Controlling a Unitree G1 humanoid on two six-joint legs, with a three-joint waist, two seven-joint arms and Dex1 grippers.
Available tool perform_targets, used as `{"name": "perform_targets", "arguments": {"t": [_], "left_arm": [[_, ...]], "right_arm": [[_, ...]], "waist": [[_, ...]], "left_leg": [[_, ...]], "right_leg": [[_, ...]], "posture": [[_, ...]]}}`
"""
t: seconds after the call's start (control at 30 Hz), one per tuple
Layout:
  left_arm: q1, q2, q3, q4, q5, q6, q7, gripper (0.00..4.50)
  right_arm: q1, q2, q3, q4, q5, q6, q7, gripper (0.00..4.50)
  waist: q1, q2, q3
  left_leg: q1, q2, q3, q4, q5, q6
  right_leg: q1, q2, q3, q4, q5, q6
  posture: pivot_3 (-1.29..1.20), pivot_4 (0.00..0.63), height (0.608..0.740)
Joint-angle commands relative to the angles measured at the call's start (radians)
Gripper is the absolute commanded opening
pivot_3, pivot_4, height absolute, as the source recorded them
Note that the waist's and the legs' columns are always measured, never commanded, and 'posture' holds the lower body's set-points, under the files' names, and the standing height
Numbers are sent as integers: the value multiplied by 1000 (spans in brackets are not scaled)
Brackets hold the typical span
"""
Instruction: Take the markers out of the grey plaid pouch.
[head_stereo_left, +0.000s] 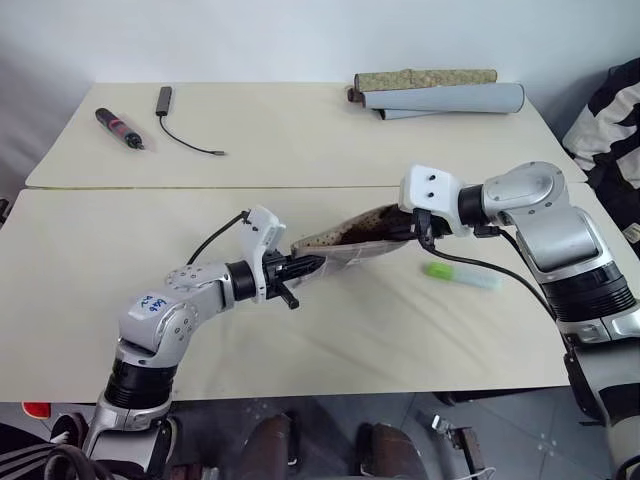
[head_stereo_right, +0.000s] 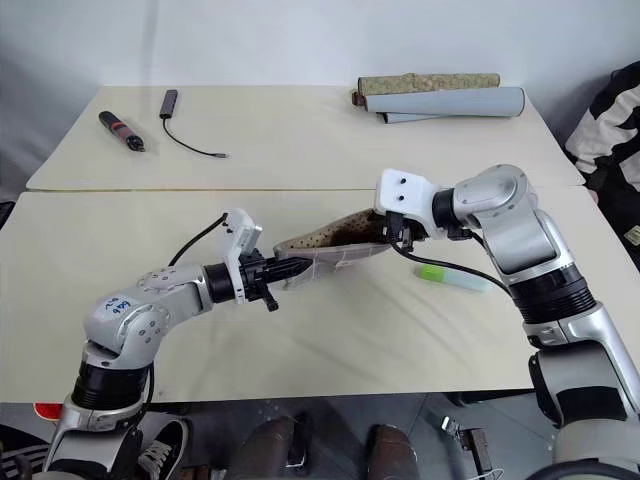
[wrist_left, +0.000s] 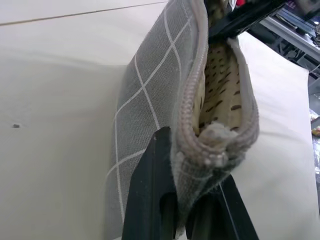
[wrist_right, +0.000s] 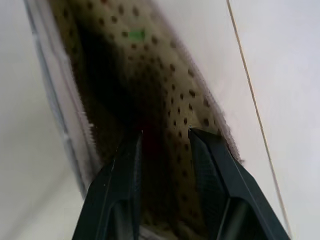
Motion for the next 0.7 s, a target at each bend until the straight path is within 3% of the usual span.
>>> {"name": "perform_targets", "arguments": {"t": [0.03, 0.1, 0.2, 0.4, 0.7], "left_arm": [[-32, -23, 7, -30, -11, -5, 5, 0], [-33, -34, 17, -31, -25, 12, 10, 0], [-33, -47, 26, -35, -60, 57, 7, 0], [-53, -15, -14, -19, -15, 40, -19, 0], [-39, -38, 1, -29, -65, 96, -26, 0]], "right_arm": [[30, 26, -6, -106, 51, 52, 36, 1502], [32, 28, -8, -125, 50, 59, 46, 1502], [43, 43, 67, -98, -70, -63, -4, 1502], [10, 102, 152, -62, -225, -141, -76, 1502], [0, 127, 117, -66, -213, -83, -55, 1502]], "waist": [[1, 0, 0], [0, 0, 0], [0, 0, 0], [-7, 0, 0], [-3, 0, 0]], "left_leg": [[0, 0, 0, 0, 0, 0], [0, 0, 0, 0, 0, 0], [0, 0, 0, 0, 0, 0], [1, 0, 0, 0, 0, -1], [1, 0, 0, 0, 1, -1]], "right_leg": [[0, 0, 0, 0, 0, 0], [0, 0, 0, 0, 0, 0], [0, 0, 0, 0, 0, 0], [0, 0, 0, 1, 0, 0], [0, 0, 0, 0, 0, 0]], "posture": [[0, 150, 740], [0, 150, 740], [0, 150, 740], [0, 150, 740], [0, 150, 740]]}}
